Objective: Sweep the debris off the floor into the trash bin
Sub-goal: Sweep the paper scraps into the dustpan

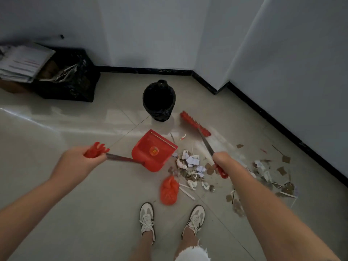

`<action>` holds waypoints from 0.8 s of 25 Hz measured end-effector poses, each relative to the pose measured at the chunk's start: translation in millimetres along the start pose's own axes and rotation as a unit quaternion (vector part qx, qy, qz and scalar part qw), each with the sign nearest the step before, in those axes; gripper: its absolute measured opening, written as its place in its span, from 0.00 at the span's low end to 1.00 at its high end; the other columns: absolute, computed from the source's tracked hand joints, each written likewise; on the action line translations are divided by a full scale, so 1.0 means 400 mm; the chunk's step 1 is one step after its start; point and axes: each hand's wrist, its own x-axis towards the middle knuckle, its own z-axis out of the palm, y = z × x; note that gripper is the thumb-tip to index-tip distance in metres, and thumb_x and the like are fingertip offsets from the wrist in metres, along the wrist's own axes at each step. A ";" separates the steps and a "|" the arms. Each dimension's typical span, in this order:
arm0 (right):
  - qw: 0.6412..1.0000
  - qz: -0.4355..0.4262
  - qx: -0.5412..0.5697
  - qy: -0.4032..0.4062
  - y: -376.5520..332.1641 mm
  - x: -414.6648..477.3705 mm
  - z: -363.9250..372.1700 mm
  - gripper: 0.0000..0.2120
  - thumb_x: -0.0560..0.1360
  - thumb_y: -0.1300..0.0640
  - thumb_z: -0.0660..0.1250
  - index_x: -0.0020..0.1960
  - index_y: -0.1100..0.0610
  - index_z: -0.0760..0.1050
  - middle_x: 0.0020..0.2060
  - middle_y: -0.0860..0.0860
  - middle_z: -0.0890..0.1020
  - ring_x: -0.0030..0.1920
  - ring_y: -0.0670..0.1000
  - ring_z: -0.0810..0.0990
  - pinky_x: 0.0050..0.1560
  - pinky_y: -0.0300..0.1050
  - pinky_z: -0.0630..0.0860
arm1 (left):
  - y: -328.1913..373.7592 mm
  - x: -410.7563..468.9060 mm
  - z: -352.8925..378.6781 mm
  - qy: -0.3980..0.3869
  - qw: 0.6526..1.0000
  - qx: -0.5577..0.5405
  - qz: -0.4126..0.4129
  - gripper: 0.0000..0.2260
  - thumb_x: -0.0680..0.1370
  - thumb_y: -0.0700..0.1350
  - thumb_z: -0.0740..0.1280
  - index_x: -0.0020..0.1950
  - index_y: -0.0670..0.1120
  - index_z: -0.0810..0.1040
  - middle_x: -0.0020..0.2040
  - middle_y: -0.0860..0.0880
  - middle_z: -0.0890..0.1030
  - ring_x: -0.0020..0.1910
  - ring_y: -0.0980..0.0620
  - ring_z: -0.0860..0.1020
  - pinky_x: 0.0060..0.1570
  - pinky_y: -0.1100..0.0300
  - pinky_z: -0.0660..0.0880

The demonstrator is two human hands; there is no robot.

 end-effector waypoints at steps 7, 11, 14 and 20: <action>0.986 0.041 -0.134 -0.086 0.097 -0.037 0.107 0.15 0.77 0.56 0.55 0.60 0.64 0.65 0.32 0.56 0.74 0.26 0.52 0.71 0.28 0.44 0.73 | -0.031 0.024 -0.006 0.013 1.000 0.020 -0.012 0.17 0.63 0.61 0.70 0.44 0.52 0.85 0.39 0.45 0.84 0.39 0.46 0.81 0.41 0.56 0.76; 0.955 0.017 -0.290 -0.057 0.176 -0.141 0.086 0.21 0.78 0.57 0.53 0.69 0.62 0.65 0.36 0.55 0.75 0.26 0.51 0.73 0.20 0.35 0.67 | 0.001 0.010 0.032 0.003 0.995 0.100 0.018 0.14 0.65 0.61 0.68 0.42 0.53 0.82 0.36 0.49 0.82 0.38 0.44 0.80 0.39 0.53 0.77; 0.939 0.011 -0.339 -0.053 0.209 -0.226 0.066 0.20 0.78 0.58 0.53 0.69 0.61 0.66 0.34 0.54 0.74 0.26 0.49 0.72 0.17 0.36 0.68 | -0.009 0.015 0.018 0.006 0.992 0.122 0.019 0.10 0.69 0.57 0.69 0.41 0.51 0.81 0.35 0.50 0.81 0.37 0.45 0.78 0.37 0.54 0.76; 0.913 -0.105 -0.391 0.049 0.237 -0.358 0.009 0.16 0.75 0.57 0.60 0.61 0.50 0.76 0.31 0.46 0.77 0.30 0.43 0.76 0.28 0.35 0.68 | -0.078 0.052 -0.072 -0.008 0.996 0.083 0.033 0.11 0.68 0.58 0.68 0.36 0.51 0.78 0.33 0.51 0.79 0.36 0.47 0.78 0.33 0.57 0.69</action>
